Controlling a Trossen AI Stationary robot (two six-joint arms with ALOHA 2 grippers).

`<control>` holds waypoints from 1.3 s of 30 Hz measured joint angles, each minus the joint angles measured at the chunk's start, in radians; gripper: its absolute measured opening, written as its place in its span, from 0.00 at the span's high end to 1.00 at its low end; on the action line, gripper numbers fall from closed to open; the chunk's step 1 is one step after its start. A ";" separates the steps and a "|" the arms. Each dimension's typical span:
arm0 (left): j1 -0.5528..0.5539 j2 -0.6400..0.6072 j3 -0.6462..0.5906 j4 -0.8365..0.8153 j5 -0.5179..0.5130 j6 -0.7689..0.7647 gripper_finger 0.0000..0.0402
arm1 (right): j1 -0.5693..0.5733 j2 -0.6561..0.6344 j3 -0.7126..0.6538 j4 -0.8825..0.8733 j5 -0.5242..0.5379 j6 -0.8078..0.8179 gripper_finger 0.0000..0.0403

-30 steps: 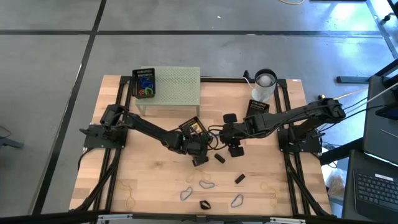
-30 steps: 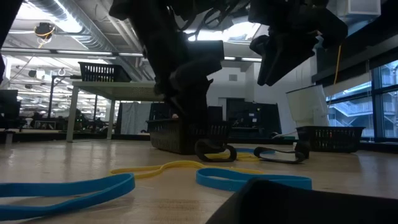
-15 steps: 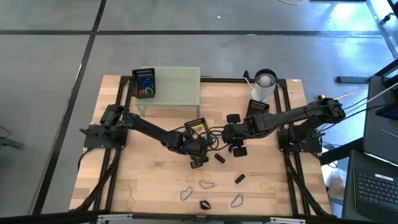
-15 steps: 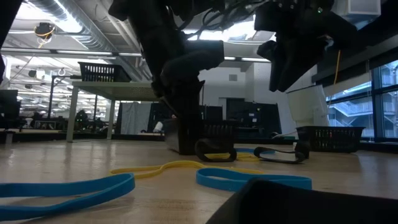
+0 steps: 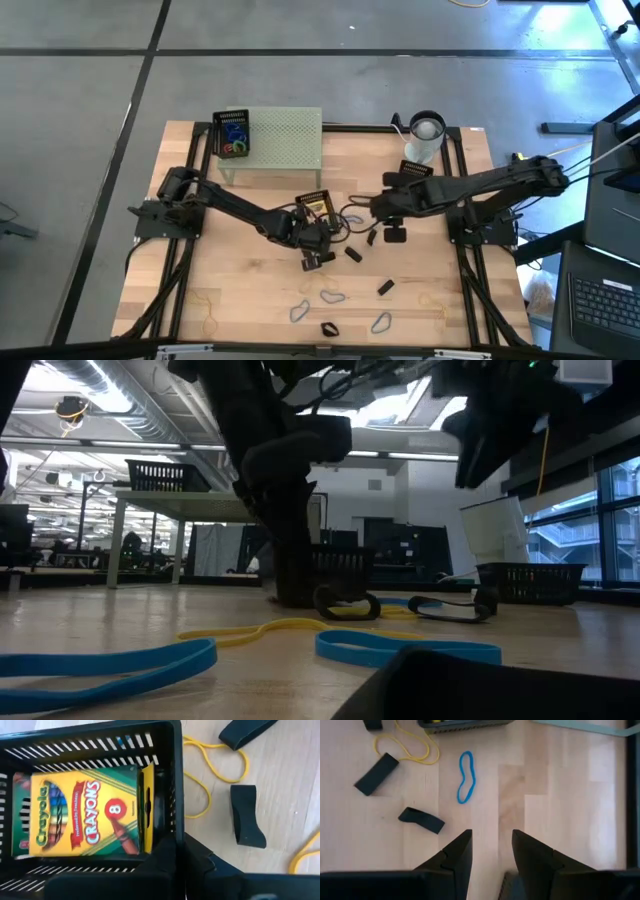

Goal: Pick & Place Office Desk Supplies
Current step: Put the left black bin on the shelf

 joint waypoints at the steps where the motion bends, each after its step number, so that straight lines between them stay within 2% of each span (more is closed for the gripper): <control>1: -0.004 -0.006 -0.002 -0.015 0.000 0.000 0.98 | 0.000 -0.022 0.000 -0.010 0.002 0.004 0.65; 8: -0.026 -0.053 -0.002 -0.025 -0.031 -0.002 0.98 | 0.000 -0.160 0.000 -0.061 0.049 0.107 0.65; 15: -0.057 -0.140 -0.001 -0.030 -0.060 0.049 0.98 | 0.000 -0.241 0.000 -0.072 0.109 0.135 0.65; 27: -0.157 -0.290 -0.001 -0.007 -0.118 0.387 0.98 | 0.000 -0.261 0.000 -0.074 0.145 0.132 0.65; 31: -0.173 -0.343 0.000 0.032 -0.186 0.476 0.98 | 0.000 -0.261 0.000 -0.074 0.160 0.132 0.65; 35: -0.156 -0.392 0.000 0.047 -0.285 0.588 0.99 | 0.000 -0.261 0.000 -0.074 0.160 0.132 0.65; 39: -0.095 -0.436 0.000 0.038 -0.291 0.665 0.99 | 0.000 -0.261 0.000 -0.074 0.160 0.132 0.65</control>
